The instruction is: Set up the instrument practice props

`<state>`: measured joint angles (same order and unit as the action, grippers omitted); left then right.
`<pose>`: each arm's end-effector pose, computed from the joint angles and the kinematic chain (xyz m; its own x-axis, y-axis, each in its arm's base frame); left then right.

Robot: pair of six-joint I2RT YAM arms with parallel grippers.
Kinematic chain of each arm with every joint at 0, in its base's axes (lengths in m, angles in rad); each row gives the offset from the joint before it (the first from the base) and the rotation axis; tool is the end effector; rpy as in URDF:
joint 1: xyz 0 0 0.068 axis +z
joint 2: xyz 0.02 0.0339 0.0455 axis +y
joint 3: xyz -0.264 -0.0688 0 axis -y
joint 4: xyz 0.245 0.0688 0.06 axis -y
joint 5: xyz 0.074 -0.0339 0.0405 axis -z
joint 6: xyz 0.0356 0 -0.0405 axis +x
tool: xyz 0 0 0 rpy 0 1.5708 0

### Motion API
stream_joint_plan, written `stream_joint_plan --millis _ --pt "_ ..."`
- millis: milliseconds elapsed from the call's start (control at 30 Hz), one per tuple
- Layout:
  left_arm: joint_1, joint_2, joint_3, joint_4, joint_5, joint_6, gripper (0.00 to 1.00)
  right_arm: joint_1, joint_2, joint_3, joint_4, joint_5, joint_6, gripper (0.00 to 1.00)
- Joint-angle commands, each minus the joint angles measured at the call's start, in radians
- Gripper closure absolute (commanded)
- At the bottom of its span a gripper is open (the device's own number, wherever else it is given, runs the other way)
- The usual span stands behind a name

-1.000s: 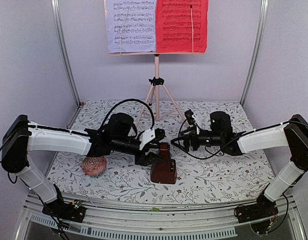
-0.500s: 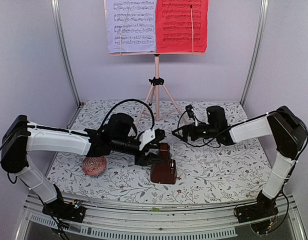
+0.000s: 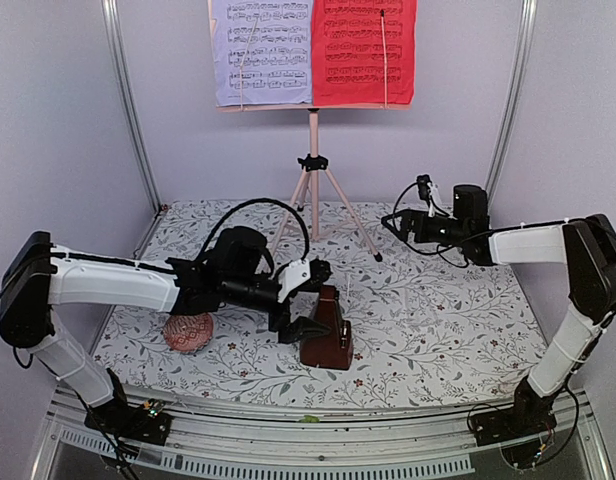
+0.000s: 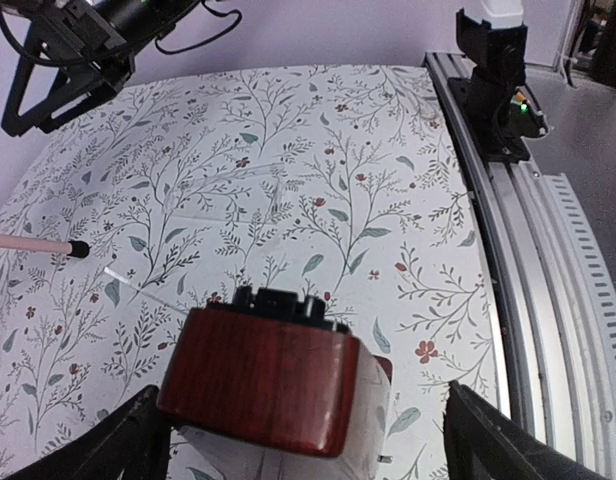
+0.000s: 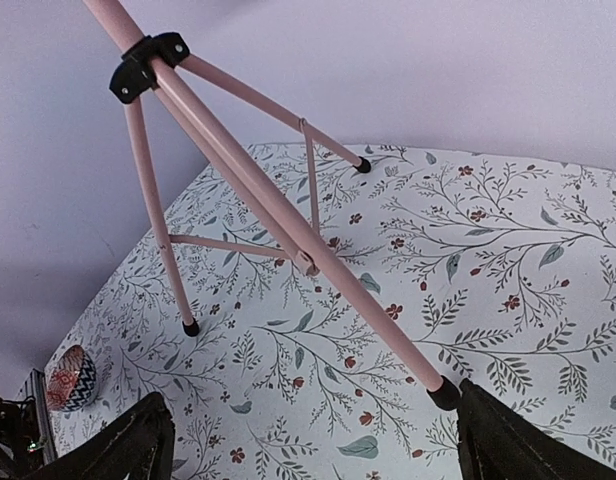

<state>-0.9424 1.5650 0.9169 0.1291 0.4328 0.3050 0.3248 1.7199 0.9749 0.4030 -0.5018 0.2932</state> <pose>0.1892 -0.2857 0.2247 0.0067 0.4545 -0.8907 0.9922 0.1075 0.0623 0.3538 0.1372 0.2173 -0.5093 0.0959 -0.8553 -0.5871 0.6879 0.4267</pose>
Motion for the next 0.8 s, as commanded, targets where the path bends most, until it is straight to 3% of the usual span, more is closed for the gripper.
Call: stream_joint_plan --millis 0,333,533,767 --pt "-0.015 -0.043 -0.015 0.018 -0.003 -0.004 0.04 -0.019 -0.084 -0.032 -0.004 0.016 0.016 0.02" --pt "0.009 -0.157 -0.126 0.14 -0.015 -0.092 0.04 -0.047 -0.206 -0.128 -0.009 0.101 0.024 0.01" --pt "0.078 -0.298 -0.258 0.317 -0.03 -0.273 0.04 -0.048 -0.297 -0.182 -0.051 0.22 0.025 0.01" --pt "0.161 -0.429 -0.33 0.408 -0.23 -0.518 0.04 -0.055 -0.402 -0.251 -0.108 0.47 0.0 0.01"
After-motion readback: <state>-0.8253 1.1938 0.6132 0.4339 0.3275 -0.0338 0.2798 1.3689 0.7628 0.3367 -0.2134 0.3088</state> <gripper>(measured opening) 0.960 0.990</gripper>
